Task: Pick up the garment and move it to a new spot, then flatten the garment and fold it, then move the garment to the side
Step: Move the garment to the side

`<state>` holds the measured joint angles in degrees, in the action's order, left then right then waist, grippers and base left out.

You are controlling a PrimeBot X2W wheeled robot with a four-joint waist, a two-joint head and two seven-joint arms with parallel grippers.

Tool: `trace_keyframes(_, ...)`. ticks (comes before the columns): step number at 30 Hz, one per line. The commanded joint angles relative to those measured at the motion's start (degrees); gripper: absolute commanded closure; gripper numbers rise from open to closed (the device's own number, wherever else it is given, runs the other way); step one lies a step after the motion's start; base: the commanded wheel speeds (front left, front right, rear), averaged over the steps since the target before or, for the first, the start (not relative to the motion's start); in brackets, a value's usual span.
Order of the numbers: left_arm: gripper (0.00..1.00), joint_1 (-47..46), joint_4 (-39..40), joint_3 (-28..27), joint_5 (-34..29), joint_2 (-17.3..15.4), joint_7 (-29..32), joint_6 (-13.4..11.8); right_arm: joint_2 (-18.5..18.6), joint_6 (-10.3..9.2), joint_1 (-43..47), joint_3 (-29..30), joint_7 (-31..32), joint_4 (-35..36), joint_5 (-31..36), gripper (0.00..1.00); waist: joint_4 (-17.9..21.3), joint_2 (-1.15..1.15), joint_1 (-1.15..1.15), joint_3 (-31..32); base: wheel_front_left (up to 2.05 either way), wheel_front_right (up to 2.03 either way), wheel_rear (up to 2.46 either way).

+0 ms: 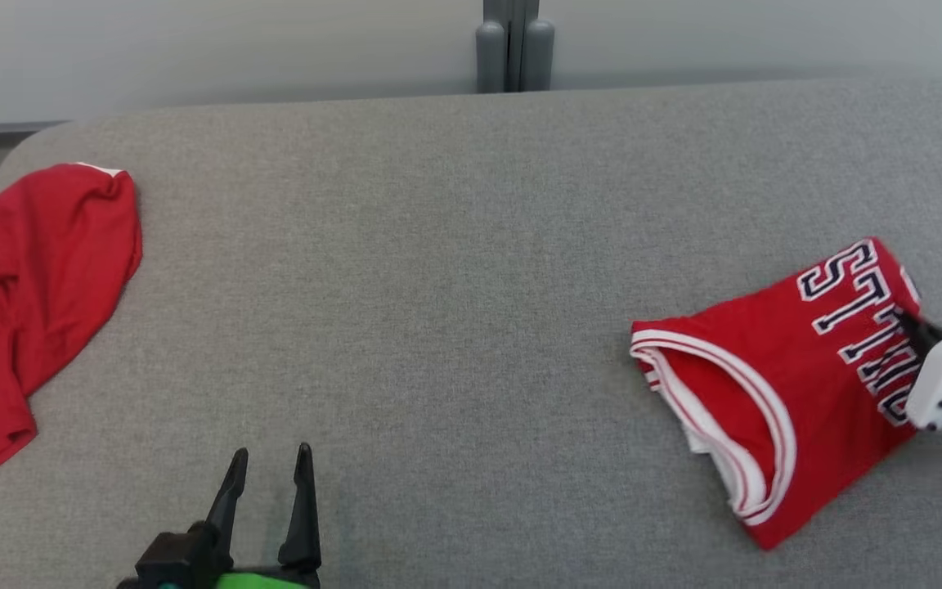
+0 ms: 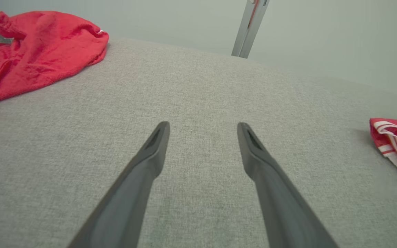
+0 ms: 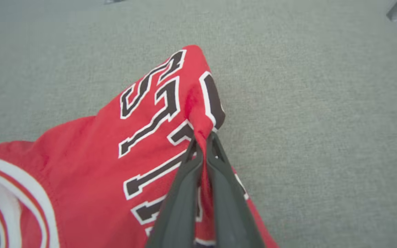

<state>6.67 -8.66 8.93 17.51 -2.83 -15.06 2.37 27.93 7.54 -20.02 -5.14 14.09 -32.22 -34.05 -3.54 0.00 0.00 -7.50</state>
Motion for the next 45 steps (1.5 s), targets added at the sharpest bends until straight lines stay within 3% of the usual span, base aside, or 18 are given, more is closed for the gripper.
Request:
trace_keyframes(1, 0.00, -2.27, 0.39, 0.09, -0.51, -0.14, -0.15, 0.36, 1.13, -0.09, -3.11, 0.86, -1.09, -0.46, 1.48, 1.00, 3.40, 0.00, 0.00, -5.56, 0.00, 0.00, 0.00)
trace_keyframes(10, 0.00, -11.81, 0.89, 0.89, -3.81, -0.14, -0.15, 2.62, 5.67, -0.10, -18.62, 9.86, -9.05, -8.01, 11.23, 1.00, 6.42, 0.00, 0.00, -18.32, 0.00, 0.00, 0.00)
trace_keyframes(19, 0.00, -13.65, 1.86, 0.18, -6.33, -0.15, -0.15, 3.64, 9.10, -0.10, -24.43, 17.89, -14.93, -17.60, 18.32, 1.00, 6.55, 0.00, 0.00, -22.60, 0.00, 0.00, 0.00)
trace_keyframes(20, 0.00, -13.59, 1.77, 0.06, -6.41, -0.15, -0.15, 3.68, 8.96, -0.10, -25.09, 18.82, -16.31, -18.73, 19.23, 0.82, 6.49, 0.00, 0.00, -22.59, 0.00, 0.00, 0.00)
trace_keyframes(23, 0.00, -12.86, 1.66, -0.13, -6.22, -0.15, -0.14, 3.71, 8.97, -0.11, -26.25, 22.10, -19.54, -22.42, 22.45, 0.00, 6.23, 0.00, 0.00, -21.85, 0.00, 0.00, 0.00)
trace_keyframes(28, 0.00, -11.04, 1.61, 0.48, -4.79, -0.14, -0.05, 2.82, 8.36, -0.10, -26.87, 25.97, -26.30, -25.77, 32.07, 0.00, 5.55, 0.00, 0.00, -18.16, 0.00, 0.00, 0.00)
trace_keyframes(33, 0.00, -8.95, 1.39, 1.25, -2.42, -0.14, -0.07, 1.66, 4.77, -0.11, -23.57, 24.39, -29.04, -21.54, 36.76, 0.00, 4.88, 0.00, 0.00, -12.17, 0.00, 0.00, 0.00)
trace_keyframes(37, 0.00, -6.65, 1.07, 1.64, -0.58, -0.14, -0.07, 0.44, 1.15, -0.11, -17.55, 20.20, -29.29, -12.18, 35.10, 0.00, 4.10, 0.00, 0.00, -6.48, 0.00, 0.00, 0.00)
trace_keyframes(45, 0.00, -0.84, 0.05, 1.55, 1.12, -0.14, -0.08, -0.79, -5.73, -0.10, 4.62, 14.72, -29.31, 7.72, 28.37, 0.00, 1.11, 0.00, 0.00, 4.10, 0.00, 0.00, 0.00)
